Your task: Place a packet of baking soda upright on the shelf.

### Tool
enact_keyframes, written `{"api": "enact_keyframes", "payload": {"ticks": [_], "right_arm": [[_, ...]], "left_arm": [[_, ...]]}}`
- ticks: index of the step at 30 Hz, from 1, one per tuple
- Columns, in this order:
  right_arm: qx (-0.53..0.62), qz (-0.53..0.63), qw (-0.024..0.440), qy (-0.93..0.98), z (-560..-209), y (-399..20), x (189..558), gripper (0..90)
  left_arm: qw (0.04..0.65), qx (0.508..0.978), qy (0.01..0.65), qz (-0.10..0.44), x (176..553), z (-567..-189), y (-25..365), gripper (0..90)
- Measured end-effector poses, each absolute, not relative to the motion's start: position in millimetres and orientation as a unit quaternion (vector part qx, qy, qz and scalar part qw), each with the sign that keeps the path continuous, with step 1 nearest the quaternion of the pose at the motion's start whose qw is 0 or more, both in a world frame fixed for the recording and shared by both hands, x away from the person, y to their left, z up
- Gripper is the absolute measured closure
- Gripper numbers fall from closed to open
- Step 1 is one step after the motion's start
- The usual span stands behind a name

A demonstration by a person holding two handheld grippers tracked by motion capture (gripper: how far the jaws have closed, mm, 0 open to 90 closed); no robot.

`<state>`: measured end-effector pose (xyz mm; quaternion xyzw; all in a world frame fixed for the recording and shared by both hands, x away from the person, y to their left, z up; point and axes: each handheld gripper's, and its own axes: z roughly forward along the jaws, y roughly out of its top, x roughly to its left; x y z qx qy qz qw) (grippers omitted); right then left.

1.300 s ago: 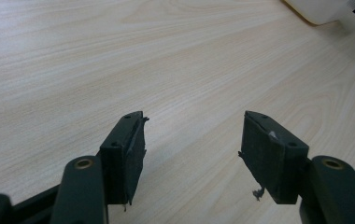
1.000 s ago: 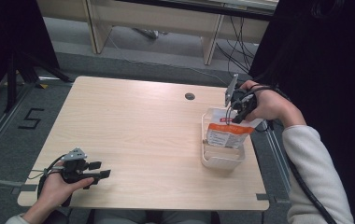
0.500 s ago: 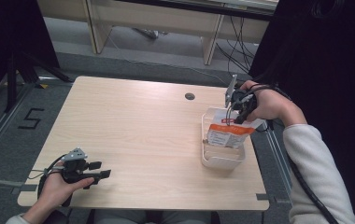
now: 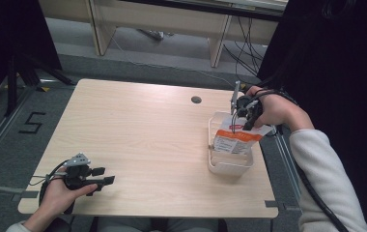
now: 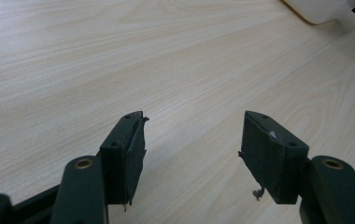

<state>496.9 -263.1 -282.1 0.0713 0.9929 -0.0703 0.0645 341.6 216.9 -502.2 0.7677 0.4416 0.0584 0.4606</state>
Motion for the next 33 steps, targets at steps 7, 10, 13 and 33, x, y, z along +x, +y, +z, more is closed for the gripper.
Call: {"api": "enact_keyframes", "payload": {"ticks": [7,10,13,33], "right_arm": [[0.066,-0.077,0.075,0.992,-275,-263,496,90.0],[0.074,-0.09,0.075,0.99,-270,-260,494,90.0],[0.072,-0.108,0.088,0.988,-265,-255,492,90.0],[0.032,-0.176,0.088,0.98,-286,-225,492,90.0]], "left_arm": [[0.461,0.767,0.443,0.057,342,-502,217,39.2],[0.461,0.768,0.442,0.058,342,-502,217,39.2],[0.461,0.767,0.442,0.057,341,-502,217,39.2],[0.465,0.767,0.439,0.053,341,-502,216,39.2]]}}
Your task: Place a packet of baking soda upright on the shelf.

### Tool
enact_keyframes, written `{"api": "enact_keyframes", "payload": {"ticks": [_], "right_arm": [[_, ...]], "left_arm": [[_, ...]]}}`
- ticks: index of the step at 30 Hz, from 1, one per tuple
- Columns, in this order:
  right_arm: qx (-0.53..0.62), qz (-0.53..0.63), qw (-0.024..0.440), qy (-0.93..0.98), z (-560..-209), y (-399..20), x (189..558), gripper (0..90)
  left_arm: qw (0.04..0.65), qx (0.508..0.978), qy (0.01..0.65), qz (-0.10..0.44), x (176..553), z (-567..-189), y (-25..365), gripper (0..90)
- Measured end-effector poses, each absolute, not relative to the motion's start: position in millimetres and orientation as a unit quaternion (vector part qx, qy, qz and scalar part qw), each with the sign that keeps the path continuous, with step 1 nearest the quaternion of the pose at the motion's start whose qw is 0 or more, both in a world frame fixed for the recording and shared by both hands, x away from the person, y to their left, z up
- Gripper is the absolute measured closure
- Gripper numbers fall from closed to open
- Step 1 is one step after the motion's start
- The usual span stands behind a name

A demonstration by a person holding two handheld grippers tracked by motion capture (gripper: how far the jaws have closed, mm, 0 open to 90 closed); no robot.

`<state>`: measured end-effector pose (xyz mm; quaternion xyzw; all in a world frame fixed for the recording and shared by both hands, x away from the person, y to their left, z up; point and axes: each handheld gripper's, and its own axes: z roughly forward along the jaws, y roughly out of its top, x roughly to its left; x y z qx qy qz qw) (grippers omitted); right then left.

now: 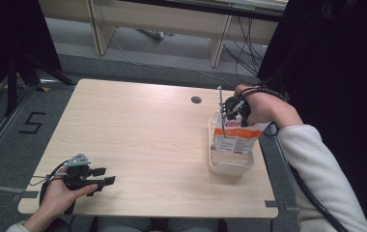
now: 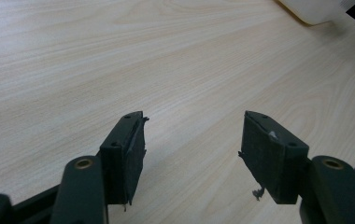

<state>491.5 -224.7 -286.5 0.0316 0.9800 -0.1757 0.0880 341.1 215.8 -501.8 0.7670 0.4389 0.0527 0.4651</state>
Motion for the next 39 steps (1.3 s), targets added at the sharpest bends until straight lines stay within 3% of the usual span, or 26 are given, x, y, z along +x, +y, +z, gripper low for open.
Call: {"api": "enact_keyframes", "payload": {"ticks": [9,25,35,38,39], "right_arm": [[0.033,-0.185,0.081,0.979,-315,-217,494,90.0],[0.046,-0.148,0.077,0.985,-313,-233,497,89.9],[0.079,-0.102,0.083,0.988,-304,-239,494,74.0],[0.09,-0.083,0.092,0.988,-301,-241,494,66.2],[0.103,-0.054,0.097,0.988,-298,-243,494,59.0]], "left_arm": [[0.467,0.766,0.44,0.051,341,-502,215,39.2],[0.466,0.766,0.439,0.051,341,-502,215,39.2],[0.466,0.766,0.439,0.053,341,-502,214,39.1],[0.467,0.766,0.439,0.052,341,-502,214,39.1],[0.466,0.767,0.438,0.052,341,-502,215,39.0]]}}
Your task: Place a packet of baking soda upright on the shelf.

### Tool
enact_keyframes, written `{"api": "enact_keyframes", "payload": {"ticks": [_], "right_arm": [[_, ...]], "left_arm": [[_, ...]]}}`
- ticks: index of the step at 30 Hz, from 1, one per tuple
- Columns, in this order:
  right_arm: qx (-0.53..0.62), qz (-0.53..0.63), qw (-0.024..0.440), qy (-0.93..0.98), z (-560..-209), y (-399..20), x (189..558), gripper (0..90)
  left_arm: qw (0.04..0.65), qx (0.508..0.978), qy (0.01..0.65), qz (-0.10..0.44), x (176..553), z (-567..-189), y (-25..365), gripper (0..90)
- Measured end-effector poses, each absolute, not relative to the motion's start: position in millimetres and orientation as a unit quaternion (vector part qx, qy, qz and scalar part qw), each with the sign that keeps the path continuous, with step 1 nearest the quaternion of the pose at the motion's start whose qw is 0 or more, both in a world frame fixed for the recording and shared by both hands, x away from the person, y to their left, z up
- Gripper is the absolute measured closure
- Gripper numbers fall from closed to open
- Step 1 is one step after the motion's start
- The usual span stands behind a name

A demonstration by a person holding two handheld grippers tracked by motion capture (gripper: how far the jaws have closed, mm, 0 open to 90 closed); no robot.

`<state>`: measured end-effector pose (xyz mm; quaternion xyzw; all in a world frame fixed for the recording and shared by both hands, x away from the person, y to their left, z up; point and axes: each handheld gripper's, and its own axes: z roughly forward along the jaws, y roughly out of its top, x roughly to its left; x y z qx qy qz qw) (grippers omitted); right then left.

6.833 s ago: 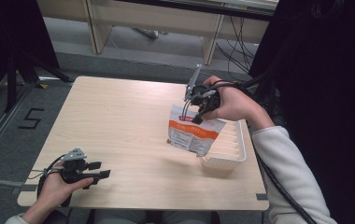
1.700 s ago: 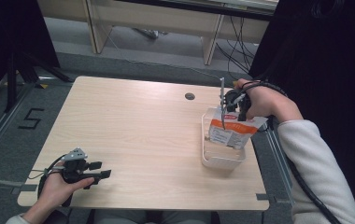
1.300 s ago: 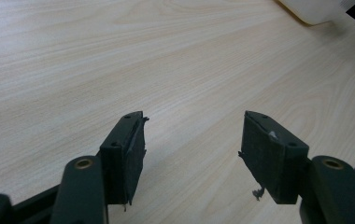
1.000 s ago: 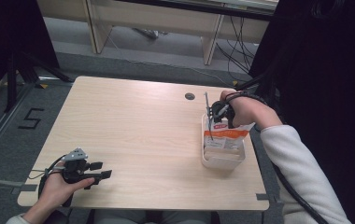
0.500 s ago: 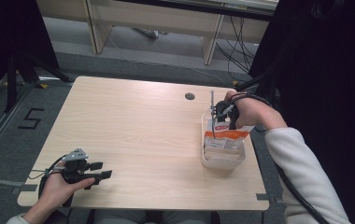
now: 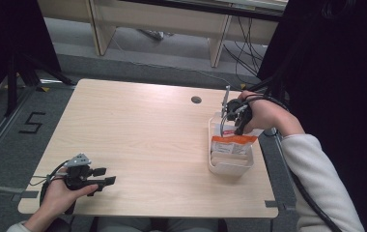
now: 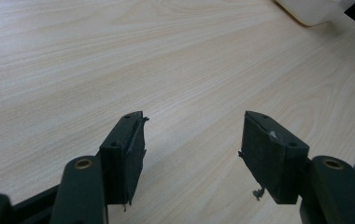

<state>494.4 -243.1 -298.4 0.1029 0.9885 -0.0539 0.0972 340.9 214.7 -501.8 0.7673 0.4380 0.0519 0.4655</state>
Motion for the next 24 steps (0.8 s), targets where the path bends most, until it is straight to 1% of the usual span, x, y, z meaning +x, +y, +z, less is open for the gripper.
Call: {"api": "enact_keyframes", "payload": {"ticks": [1,2,8,9,14,16,22,23,24], "right_arm": [[0.103,-0.054,0.097,0.988,-298,-243,494,59.0],[0.096,-0.04,0.1,0.99,-297,-244,496,57.1],[0.145,0.045,0.103,0.983,-285,-243,488,42.4],[0.147,0.054,0.107,0.982,-284,-241,486,41.6],[0.143,0.095,0.106,0.98,-279,-232,477,39.6],[0.134,0.116,0.092,0.98,-279,-226,474,38.9],[0.133,0.153,0.089,0.975,-284,-211,463,39.5],[0.135,0.159,0.094,0.973,-286,-207,459,40.1],[0.131,0.168,0.112,0.971,-288,-205,457,40.8]], "left_arm": [[0.466,0.767,0.439,0.052,341,-502,214,39.0],[0.466,0.767,0.439,0.052,341,-502,215,39.0],[0.467,0.766,0.439,0.052,341,-502,214,39.0],[0.466,0.767,0.437,0.052,341,-502,214,38.9],[0.467,0.767,0.437,0.052,341,-502,214,38.8],[0.467,0.767,0.437,0.052,341,-502,214,38.8],[0.468,0.766,0.437,0.057,340,-501,214,38.7],[0.468,0.767,0.435,0.058,341,-501,214,38.6],[0.468,0.766,0.437,0.057,340,-501,214,38.6]]}}
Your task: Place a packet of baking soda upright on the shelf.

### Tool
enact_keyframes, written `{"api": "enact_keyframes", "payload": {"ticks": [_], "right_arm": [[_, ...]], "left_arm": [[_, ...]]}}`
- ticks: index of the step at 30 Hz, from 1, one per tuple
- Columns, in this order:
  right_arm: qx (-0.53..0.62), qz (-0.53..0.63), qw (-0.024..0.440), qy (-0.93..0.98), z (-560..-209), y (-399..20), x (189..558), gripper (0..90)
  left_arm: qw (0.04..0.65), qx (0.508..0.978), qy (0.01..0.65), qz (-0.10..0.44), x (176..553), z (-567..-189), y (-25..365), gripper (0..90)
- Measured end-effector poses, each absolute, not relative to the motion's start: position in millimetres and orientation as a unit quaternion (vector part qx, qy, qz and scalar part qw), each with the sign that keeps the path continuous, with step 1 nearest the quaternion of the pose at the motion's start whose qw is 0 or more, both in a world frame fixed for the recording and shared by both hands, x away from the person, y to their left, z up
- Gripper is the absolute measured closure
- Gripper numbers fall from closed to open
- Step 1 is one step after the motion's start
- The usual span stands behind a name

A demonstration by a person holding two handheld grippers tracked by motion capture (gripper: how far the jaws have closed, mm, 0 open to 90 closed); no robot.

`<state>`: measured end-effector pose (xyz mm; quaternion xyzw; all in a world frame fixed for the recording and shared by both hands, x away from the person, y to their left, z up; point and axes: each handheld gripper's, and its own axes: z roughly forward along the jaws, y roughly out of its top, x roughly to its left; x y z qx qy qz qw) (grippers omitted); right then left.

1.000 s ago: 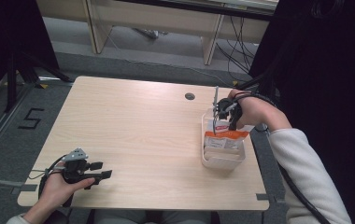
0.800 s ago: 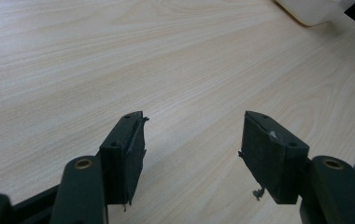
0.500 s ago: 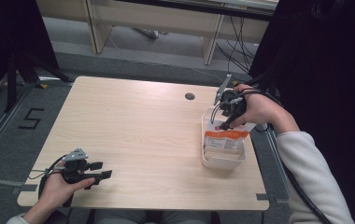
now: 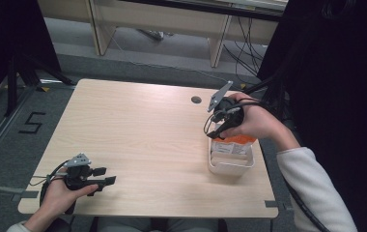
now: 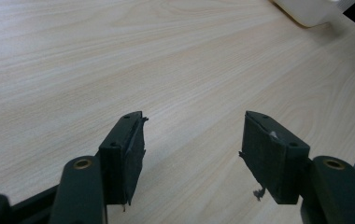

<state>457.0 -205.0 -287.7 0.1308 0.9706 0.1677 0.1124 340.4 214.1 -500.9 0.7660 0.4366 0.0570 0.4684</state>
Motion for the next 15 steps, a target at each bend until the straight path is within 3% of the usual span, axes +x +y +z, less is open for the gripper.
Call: {"api": "enact_keyframes", "payload": {"ticks": [15], "right_arm": [[0.108,0.225,0.136,0.959,-323,-185,429,45.6]], "left_arm": [[0.473,0.768,0.429,0.056,341,-501,213,38.2]]}}
